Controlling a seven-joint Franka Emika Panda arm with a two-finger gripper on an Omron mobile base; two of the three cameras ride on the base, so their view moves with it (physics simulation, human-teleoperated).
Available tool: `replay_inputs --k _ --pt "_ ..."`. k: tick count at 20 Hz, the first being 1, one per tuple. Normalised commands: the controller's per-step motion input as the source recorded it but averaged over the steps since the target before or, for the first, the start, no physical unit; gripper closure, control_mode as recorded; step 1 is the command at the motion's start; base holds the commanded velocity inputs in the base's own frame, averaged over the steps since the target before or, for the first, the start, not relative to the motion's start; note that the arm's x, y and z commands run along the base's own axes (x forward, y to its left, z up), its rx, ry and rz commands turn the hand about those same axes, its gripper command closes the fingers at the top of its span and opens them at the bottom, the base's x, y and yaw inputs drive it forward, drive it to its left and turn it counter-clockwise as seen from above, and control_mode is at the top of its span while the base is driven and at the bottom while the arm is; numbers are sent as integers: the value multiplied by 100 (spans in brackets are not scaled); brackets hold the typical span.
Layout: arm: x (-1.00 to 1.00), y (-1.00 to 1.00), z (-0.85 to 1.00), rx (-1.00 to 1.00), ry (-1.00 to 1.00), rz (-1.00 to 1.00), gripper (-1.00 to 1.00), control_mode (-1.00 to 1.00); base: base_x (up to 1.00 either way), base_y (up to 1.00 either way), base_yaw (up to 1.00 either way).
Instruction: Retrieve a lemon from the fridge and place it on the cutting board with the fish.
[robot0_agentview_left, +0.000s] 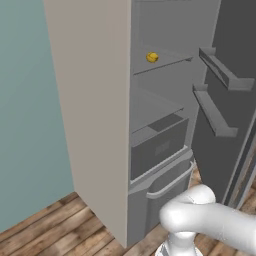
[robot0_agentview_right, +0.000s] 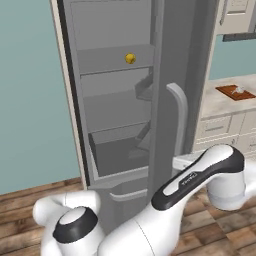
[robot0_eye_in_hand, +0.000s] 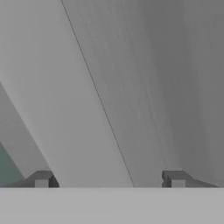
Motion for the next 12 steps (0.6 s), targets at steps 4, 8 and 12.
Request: replay_inputs --k 4,8,12 --pt "1 -9 0 -1 4 -5 -100 -100 0 0 0" --pt "4 -19 0 -2 15 -12 -100 -100 0 0 0" --pt "0 -31 3 -7 12 -28 -100 -100 0 0 0"
